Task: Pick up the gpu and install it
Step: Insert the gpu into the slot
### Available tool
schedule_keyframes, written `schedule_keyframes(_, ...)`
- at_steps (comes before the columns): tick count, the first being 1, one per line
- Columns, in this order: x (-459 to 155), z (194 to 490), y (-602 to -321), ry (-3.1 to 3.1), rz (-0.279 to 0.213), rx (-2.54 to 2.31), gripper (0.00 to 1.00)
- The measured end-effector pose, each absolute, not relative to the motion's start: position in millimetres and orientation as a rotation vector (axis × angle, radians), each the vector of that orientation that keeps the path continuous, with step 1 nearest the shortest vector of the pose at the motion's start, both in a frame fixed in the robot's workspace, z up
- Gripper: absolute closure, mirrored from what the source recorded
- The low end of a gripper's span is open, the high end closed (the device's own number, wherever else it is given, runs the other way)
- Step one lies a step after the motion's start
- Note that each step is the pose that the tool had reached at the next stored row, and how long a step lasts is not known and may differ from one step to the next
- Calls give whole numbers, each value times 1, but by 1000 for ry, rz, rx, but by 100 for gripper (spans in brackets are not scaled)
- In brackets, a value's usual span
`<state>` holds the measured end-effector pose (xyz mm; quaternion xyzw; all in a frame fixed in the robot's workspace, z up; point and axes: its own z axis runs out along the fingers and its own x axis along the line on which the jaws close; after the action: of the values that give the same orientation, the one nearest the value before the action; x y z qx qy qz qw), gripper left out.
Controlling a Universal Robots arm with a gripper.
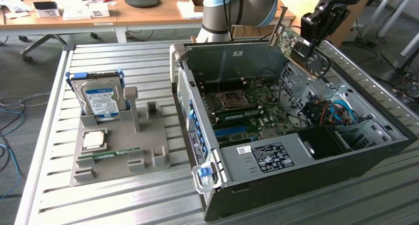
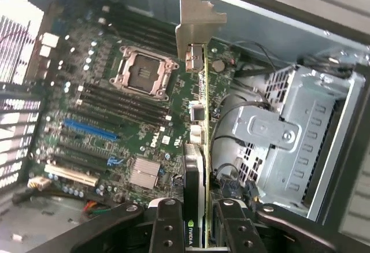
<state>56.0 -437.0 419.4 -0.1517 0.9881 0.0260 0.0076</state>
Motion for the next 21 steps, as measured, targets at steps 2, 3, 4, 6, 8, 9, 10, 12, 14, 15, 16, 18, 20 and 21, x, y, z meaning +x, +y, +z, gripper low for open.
schedule_keyframes(2,56,419,-437,3081,82,-529,73)
schedule_keyframes(3,56,419,-437,3077,82,-558,73)
schedule_keyframes(4,56,419,-437,3072,82,-585,73)
schedule_keyframes(6,56,419,-437,3061,83,-642,73)
schedule_keyframes(8,56,419,-437,3050,83,-697,73)
schedule_keyframes(9,56,419,-437,3044,83,-725,73)
schedule_keyframes(10,56,419,-437,3038,83,-752,73)
schedule_keyframes(12,56,419,-437,3025,84,-807,73)
schedule_keyframes(14,56,418,-437,3013,84,-854,73)
schedule_keyframes(15,56,418,-437,3007,84,-877,73)
schedule_keyframes(16,56,418,-437,3001,84,-900,73)
schedule_keyframes(18,56,418,-437,2988,84,-945,73)
schedule_keyframes(20,56,418,-437,2974,84,-990,73)
schedule_keyframes(21,56,418,-437,2967,85,-1011,73)
